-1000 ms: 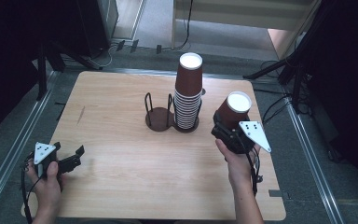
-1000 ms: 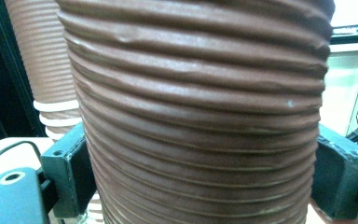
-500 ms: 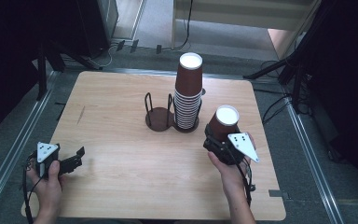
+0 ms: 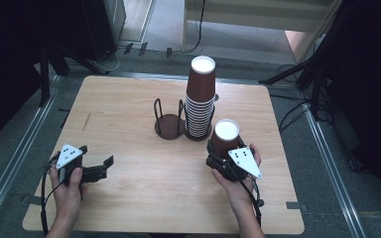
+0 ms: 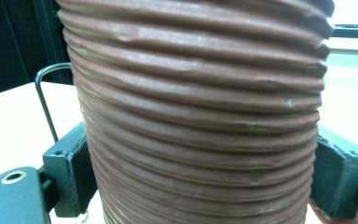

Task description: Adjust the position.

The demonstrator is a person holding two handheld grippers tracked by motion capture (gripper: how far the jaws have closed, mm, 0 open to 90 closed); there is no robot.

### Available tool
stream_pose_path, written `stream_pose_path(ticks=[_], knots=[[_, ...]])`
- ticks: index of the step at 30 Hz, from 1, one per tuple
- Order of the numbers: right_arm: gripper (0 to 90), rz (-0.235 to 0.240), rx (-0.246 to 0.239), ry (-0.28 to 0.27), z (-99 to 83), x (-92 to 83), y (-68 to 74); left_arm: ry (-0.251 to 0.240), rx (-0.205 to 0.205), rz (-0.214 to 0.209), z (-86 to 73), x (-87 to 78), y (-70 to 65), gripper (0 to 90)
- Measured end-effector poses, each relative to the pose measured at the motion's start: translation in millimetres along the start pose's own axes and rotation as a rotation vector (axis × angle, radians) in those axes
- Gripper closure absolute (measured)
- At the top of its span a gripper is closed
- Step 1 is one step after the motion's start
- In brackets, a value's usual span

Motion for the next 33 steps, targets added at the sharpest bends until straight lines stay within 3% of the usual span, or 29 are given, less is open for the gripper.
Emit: stream_pose_path(ticks=[8, 11, 20, 28, 31, 33], knots=[[12.0, -0.006, -0.029, -0.017, -0.7, 0.4, 5.6, 0.029, 0.071, -0.072, 18.0, 5.2, -36.4, 0.0], [12.1, -0.025, -0.058, -0.02, -2.0, 1.3, 7.6, 0.011, 0.106, -0.116, 31.5, 6.2, -57.1, 0.0], [12.3, -0.03, -0.1, -0.024, -6.9, 2.7, 17.4, -0.004, 0.158, -0.178, 51.1, 5.5, -86.4, 0.0], [12.4, -0.018, -0.147, -0.027, -14.0, 6.6, 32.4, -0.008, 0.172, -0.252, 57.9, 8.7, -107.9, 0.0], [12.4, -0.011, -0.17, -0.025, -16.8, 8.0, 40.1, 0.025, 0.221, -0.247, 53.4, 11.9, -120.8, 0.0], [12.4, -0.006, -0.205, -0.021, -21.4, 10.1, 49.0, 0.03, 0.234, -0.27, 51.0, 10.3, -128.0, 0.0]])
Point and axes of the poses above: each handheld gripper's, and its own axes: x roughly forward along the jaws, z roughly out of its top, y roughly to its left, the point moved 10 cm from there along x, roughly forward along the jaws, and after that the axes turned 14 degrees about y, right-handed, at the moved point
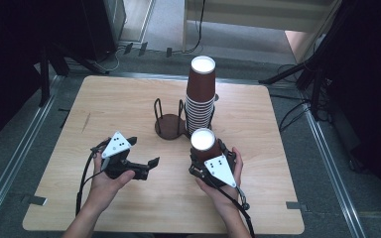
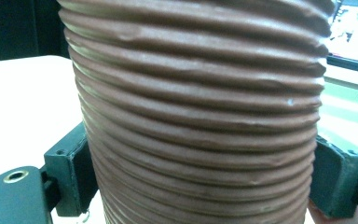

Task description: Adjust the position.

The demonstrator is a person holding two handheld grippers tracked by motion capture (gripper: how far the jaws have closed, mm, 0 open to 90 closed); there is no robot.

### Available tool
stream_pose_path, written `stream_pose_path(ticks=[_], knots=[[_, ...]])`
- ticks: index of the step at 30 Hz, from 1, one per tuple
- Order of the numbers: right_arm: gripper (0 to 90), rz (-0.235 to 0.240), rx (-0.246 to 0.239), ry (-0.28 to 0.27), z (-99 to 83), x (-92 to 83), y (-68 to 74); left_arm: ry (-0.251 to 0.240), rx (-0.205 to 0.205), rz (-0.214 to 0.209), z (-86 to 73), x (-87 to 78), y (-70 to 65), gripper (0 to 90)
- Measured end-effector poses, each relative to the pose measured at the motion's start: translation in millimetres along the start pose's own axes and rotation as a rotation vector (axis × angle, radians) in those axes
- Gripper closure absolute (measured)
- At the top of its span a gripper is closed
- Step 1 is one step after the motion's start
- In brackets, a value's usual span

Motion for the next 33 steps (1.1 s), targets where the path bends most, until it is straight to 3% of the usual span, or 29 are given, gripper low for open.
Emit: stream_pose_path(ticks=[5, 8, 15, 19, 23, 33], knots=[[12.3, 0.019, -0.027, 0.009, -3.0, 1.5, 13.4, 0.023, 0.044, -0.025, -1.5, 1.3, -13.0, 0.0], [12.3, 0.032, -0.061, 0.002, -3.4, -1.5, 27.3, 0.037, 0.038, -0.047, -2.7, 2.6, -15.5, 0.0], [12.2, 0.049, -0.187, -0.016, -6.5, -4.4, 55.4, 0.048, 0.046, -0.071, -2.7, 2.2, -22.7, 0.1], [12.2, 0.051, -0.217, -0.021, -7.7, -4.3, 62.1, 0.06, 0.059, -0.088, -3.3, 3.2, -28.6, 0.1], [12.2, 0.044, -0.28, -0.022, -11.7, -3.1, 69.7, 0.084, 0.096, -0.107, -4.6, 6.4, -39.8, 0.2], [12.1, 0.045, -0.358, -0.03, -14.9, -3.4, 79.3, 0.108, 0.117, -0.115, -8.4, 10.2, -44.5, 3.9]])
Point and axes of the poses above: each handheld gripper's, and its own axes: x roughly forward along the jaws, z roughly out of its top, y roughly to its left, the point moved 10 cm from there along x, roughly forward along the jaws, and after that the axes turned 14 degrees about y, right-handed, at the moved point
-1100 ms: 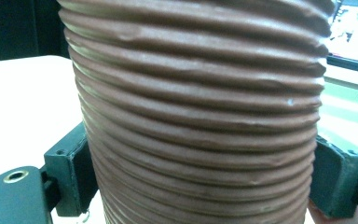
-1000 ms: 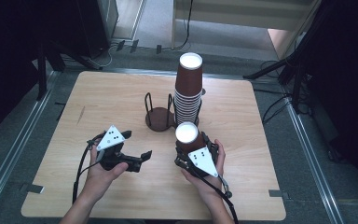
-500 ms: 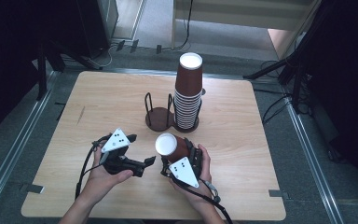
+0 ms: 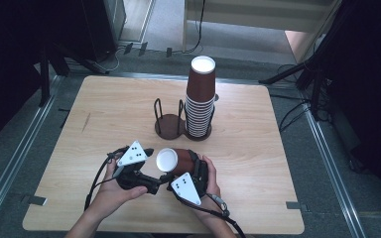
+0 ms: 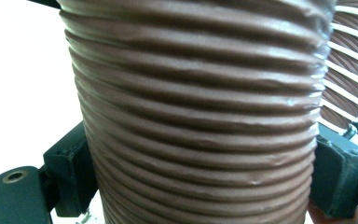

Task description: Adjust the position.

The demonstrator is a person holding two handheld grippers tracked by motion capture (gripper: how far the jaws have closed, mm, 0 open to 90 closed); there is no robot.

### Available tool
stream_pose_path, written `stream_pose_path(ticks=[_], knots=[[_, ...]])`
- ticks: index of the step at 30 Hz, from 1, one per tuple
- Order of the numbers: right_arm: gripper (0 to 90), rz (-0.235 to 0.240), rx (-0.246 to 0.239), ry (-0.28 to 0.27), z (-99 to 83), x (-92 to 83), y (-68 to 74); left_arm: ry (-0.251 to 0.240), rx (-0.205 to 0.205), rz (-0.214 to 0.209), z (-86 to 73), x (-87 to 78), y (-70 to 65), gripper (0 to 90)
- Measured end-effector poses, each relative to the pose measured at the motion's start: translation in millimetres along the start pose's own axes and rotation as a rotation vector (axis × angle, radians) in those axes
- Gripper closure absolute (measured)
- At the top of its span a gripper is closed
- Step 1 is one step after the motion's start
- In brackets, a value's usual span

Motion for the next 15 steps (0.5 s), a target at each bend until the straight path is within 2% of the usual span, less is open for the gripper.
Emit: stream_pose_path(ticks=[3, 8, 11, 15], knots=[[12.1, -0.001, -0.044, -0.009, 1.3, -0.9, 6.5, 0.002, 0.006, -0.005, 0.1, 0.4, -2.1, 5.0], [12.0, 0.001, -0.081, -0.023, 4.7, -2.2, 12.8, 0.013, 0.01, -0.011, -0.2, 2.0, -4.4, 6.6], [11.9, 0.006, -0.087, -0.026, 5.6, -2.6, 14.6, 0.024, 0.009, -0.019, -1.1, 3.4, -5.6, 7.2], [11.9, 0.023, -0.091, -0.029, 6.2, -3.2, 19.5, 0.034, 0.008, -0.008, -1.9, 4.7, -5.9, 11.5]])
Point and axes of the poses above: each handheld gripper's, and its own axes: x roughly forward along the jaws, z roughly out of its top, y roughly to its left, the point moved 10 cm from there along x, roughly forward along the jaws, and after that the axes turned 14 degrees about y, right-handed, at the moved point
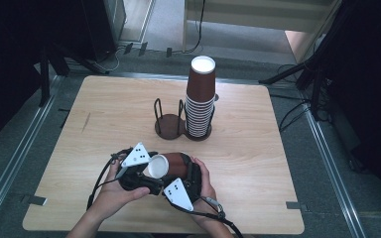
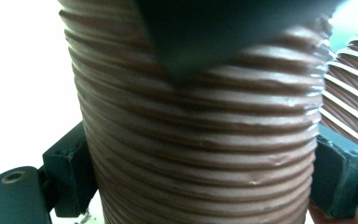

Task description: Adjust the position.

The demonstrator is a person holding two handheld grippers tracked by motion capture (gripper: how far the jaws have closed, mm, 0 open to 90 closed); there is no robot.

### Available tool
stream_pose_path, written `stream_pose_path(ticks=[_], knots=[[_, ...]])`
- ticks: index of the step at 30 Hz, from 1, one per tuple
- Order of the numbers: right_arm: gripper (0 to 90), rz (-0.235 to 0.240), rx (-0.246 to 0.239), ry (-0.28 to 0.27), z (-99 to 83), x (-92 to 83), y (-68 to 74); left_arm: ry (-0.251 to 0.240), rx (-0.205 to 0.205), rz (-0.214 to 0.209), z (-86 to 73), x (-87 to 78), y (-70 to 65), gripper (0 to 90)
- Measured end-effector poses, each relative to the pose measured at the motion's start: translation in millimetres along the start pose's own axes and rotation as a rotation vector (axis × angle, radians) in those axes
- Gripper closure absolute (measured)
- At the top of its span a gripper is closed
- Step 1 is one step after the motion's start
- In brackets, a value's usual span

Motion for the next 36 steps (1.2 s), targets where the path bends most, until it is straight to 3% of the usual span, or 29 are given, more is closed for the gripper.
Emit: stream_pose_path(ticks=[14, 21, 24, 31, 36], knots=[[11.5, 0.012, -0.02, -0.007, 1.4, -0.8, 6.2, 0.058, -0.013, 0.009, -6.1, 6.9, 0.0, 17.9], [10.5, 0.008, -0.023, -0.01, 1.1, -1.1, 5.3, 0.065, -0.022, -0.02, -8.2, 7.8, 0.6, 18.7], [9.9, 0.021, -0.018, -0.009, 1.0, -0.5, 6.8, 0.058, -0.021, -0.013, -8.8, 7.5, 0.5, 18.9], [4.1, 0.05, -0.009, -0.037, 5.0, -5.5, 5.4, 0.036, -0.084, -0.052, -9.1, 7.4, 4.8, 19.5], [1.4, 0.057, -0.002, -0.063, 10.9, -10.7, 1.8, 0.021, -0.08, -0.046, -8.1, 4.4, 7.4, 20.0]])
Point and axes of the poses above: each handheld gripper's, and its own axes: x roughly forward along the jaws, z roughly out of its top, y roughly to its left, the point moved 10 cm from there along x, roughly forward along the jaws, and after that the axes turned 14 degrees about y, right-handed, at the moved point
